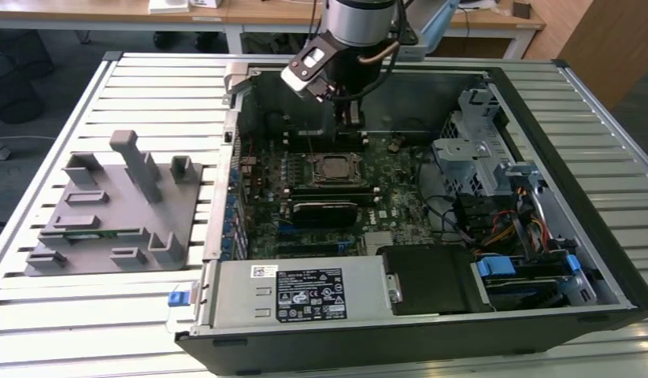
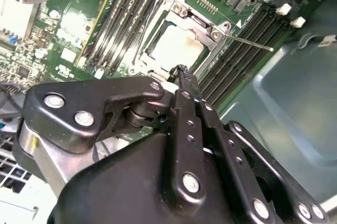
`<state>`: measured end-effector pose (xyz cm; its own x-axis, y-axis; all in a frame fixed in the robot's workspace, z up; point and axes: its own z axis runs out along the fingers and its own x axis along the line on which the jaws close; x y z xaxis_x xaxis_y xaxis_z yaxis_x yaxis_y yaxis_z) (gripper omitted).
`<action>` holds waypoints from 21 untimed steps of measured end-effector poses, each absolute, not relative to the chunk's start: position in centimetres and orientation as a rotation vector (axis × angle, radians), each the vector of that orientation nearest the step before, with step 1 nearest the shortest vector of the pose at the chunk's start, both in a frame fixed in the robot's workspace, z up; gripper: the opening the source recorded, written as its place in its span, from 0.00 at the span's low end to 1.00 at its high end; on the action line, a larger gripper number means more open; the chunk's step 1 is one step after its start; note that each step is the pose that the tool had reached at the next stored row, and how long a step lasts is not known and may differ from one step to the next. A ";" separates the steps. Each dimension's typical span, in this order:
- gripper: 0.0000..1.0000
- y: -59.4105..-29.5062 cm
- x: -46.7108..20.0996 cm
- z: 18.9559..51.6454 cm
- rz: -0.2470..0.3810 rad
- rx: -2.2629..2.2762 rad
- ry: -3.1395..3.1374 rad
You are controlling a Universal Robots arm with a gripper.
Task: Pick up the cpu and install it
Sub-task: 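Install the first cpu locking lever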
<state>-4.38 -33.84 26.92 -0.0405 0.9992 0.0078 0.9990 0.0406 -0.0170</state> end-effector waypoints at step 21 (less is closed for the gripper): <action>0.11 -33.8 -4.4 27.2 0.014 -1.773 -2.579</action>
